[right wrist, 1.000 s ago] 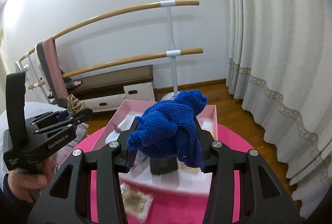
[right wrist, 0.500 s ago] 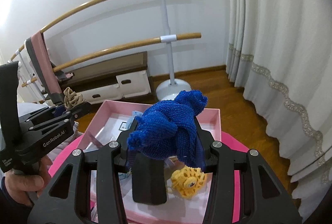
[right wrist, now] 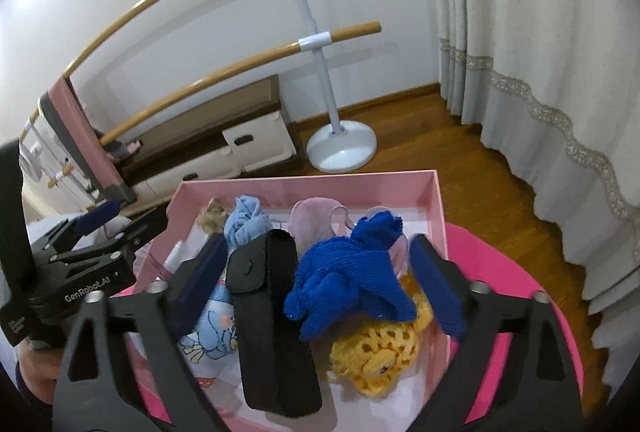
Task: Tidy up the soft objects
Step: 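Carry the scrunchie and blue knit toy into the pink box and release both, then withdraw both tools from the box and hold above the table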
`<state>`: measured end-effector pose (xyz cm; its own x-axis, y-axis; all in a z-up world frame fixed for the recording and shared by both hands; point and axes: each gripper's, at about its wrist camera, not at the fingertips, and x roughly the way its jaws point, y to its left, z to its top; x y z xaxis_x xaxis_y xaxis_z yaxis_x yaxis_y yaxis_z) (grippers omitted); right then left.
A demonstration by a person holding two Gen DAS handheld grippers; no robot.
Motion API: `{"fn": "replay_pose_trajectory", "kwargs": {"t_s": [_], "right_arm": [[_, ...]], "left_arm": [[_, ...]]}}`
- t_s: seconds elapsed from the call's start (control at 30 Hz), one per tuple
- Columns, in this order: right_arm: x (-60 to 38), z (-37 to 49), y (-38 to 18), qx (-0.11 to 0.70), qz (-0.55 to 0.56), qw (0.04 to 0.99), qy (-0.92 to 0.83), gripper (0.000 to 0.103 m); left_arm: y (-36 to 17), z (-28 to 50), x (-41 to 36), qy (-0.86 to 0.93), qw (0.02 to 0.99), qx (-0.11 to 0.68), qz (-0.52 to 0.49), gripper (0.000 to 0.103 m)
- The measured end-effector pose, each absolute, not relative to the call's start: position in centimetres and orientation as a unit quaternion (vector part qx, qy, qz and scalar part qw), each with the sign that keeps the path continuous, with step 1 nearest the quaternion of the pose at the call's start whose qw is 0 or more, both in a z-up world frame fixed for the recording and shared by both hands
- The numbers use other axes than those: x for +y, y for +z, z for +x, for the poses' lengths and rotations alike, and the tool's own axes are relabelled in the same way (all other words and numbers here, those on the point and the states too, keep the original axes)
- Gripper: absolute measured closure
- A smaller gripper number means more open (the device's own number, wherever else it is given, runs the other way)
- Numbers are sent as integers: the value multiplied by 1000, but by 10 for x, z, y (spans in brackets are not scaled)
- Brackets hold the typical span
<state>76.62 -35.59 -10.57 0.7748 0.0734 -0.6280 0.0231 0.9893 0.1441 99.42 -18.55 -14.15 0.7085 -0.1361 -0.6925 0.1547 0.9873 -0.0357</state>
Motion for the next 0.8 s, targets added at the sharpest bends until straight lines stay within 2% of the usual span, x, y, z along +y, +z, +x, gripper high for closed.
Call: {"fn": "replay_pose_trajectory", "kwargs": {"t_s": [0.2,0.53,0.8], "right_arm": [[-359,737,-91,307,83,948,8,0],[-331,667,-65,258,71,964,6,0],[-308,602,-44,221,61,973,4,0]], "left_arm": [[-129,976,-185,-63,938,340,9,0],[-105,906,-203,-52,959,275,36,0],[-100,809,-195,-54,970,234,30,0]]}}
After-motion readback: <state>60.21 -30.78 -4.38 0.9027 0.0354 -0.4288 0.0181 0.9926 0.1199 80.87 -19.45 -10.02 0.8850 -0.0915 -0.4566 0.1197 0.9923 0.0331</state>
